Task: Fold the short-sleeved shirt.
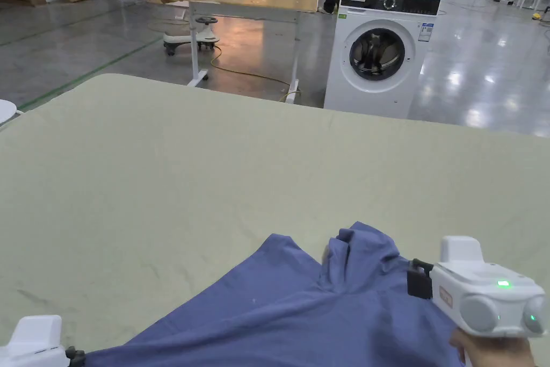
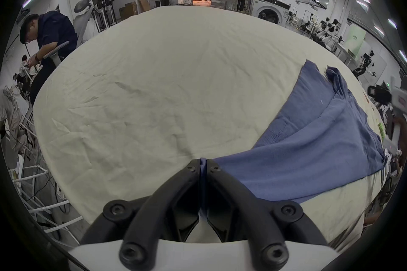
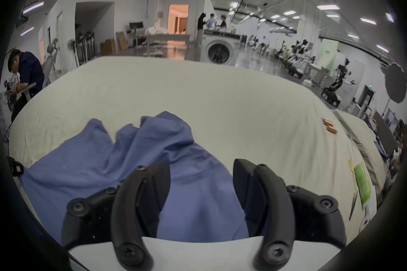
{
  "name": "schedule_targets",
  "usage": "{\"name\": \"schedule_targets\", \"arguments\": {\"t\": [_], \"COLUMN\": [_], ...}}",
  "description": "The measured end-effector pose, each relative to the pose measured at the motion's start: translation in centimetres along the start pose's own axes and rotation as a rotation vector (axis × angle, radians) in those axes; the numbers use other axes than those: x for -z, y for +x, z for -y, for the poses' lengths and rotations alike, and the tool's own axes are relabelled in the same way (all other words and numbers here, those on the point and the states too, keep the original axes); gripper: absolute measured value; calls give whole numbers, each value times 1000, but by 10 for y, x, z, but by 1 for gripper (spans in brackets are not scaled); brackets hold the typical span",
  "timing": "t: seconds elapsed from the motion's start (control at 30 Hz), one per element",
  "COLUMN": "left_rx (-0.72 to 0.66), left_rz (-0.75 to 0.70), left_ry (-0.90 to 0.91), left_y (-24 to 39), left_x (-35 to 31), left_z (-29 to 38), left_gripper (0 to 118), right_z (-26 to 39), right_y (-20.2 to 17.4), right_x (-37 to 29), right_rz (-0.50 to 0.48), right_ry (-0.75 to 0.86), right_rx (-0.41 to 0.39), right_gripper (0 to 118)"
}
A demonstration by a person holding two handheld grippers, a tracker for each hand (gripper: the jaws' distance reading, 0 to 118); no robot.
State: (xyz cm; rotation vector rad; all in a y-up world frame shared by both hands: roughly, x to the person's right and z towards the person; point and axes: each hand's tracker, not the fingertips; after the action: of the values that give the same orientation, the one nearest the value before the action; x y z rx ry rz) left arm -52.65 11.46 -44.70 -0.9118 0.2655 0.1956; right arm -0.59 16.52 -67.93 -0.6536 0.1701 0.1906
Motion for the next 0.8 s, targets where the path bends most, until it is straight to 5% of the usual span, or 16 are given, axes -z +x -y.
{"name": "schedule_targets", "arguments": {"t": [0.23,0.37,0.6,0.67,0.77,0.8], "left_rx": [-46,-57,-61,-51,-39,-39], "left_rz": [9,9,1,-4,-14,-17], "left_ry": [43,48,52,57,59,62], "left_y": [-6,-6,-3,-2,0,0], "left_x": [-13,-15,-19,-20,-18,-18], "left_z": [13,19,22,23,22,22], "left_gripper": [1,1,1,1,1,1], "right_z": [-33,-32,-29,-26,-22,-19], "right_y": [21,21,5,-1,-12,-19], "right_x": [83,117,140,135,130,121], "right_rz": [-63,-153,-122,-122,-136,-108], "right_ry": [-186,-286,-330,-311,-267,-253], "right_rx": [-111,-91,-128,-155,-173,-200], "right_gripper": [69,69,67,59,8,2]}}
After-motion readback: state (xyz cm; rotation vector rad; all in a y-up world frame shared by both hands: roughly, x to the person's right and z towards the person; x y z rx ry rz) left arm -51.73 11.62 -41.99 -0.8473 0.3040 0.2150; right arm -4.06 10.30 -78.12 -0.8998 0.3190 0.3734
